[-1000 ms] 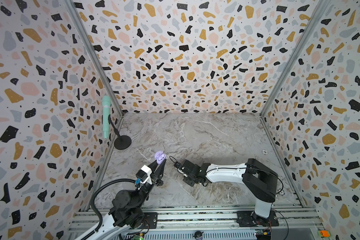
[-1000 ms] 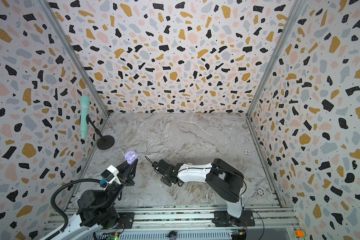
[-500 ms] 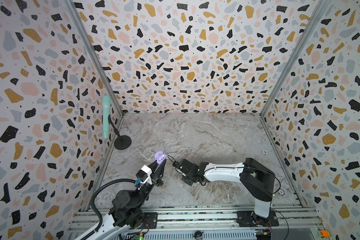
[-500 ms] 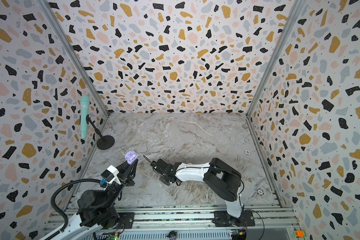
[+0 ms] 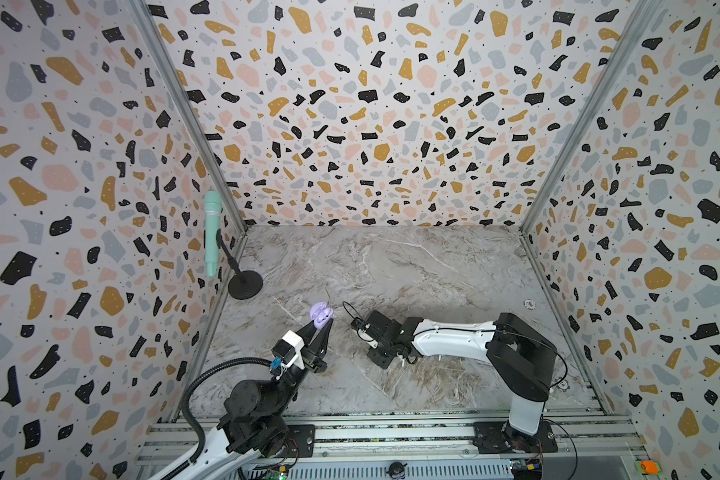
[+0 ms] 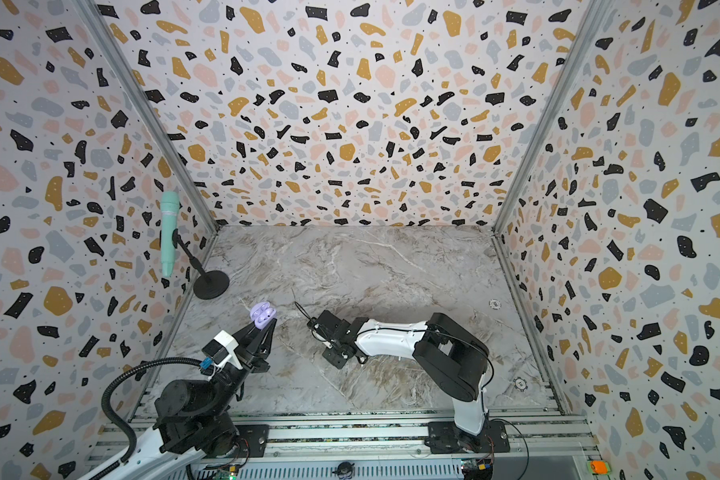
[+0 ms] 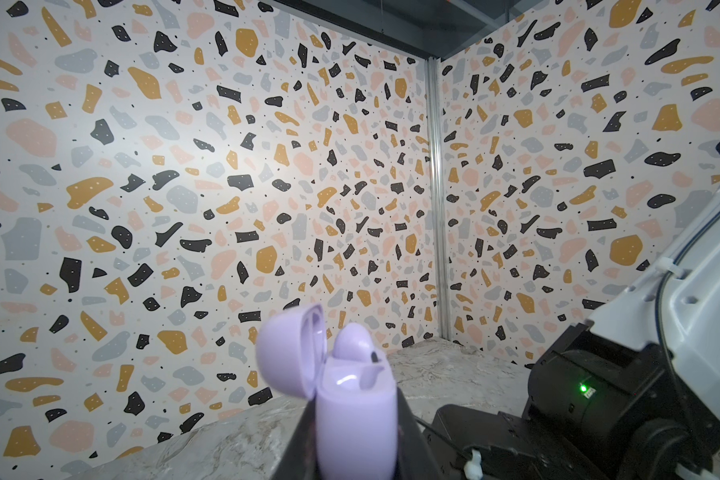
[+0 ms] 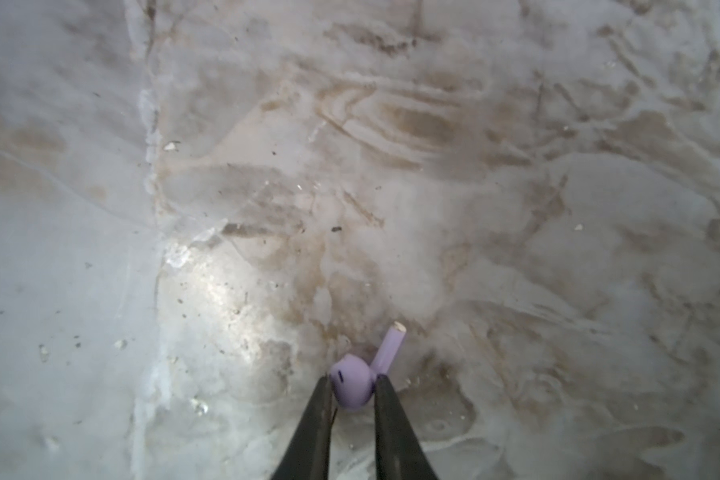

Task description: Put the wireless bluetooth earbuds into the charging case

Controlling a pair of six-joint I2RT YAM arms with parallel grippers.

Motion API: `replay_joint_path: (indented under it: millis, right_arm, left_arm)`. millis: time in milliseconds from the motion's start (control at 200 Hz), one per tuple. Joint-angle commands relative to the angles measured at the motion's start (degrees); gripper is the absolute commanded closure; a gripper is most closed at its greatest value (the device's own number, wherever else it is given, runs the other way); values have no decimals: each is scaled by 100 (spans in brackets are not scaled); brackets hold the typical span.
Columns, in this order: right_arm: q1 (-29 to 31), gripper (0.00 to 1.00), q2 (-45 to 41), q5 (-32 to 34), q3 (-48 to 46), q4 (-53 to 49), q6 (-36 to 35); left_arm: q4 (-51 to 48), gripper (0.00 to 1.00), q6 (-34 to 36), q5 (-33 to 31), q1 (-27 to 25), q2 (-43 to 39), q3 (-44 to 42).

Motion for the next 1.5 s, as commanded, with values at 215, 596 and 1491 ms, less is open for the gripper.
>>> replay_joint_path:
  millis: [215,596,1491]
  right_arm:
    - [-489,79,-737,-1474,-202,-93,555]
    - [-189,72,-869,-852,-418,-186,345]
    - [-119,76,76,671,195,-553,642]
  left_arm:
    - [153,100,60,20,-26,-66,-33]
    - [167,100,54,38,-26,-27,-34]
    - [168,100,61,37,-31,-53,-29]
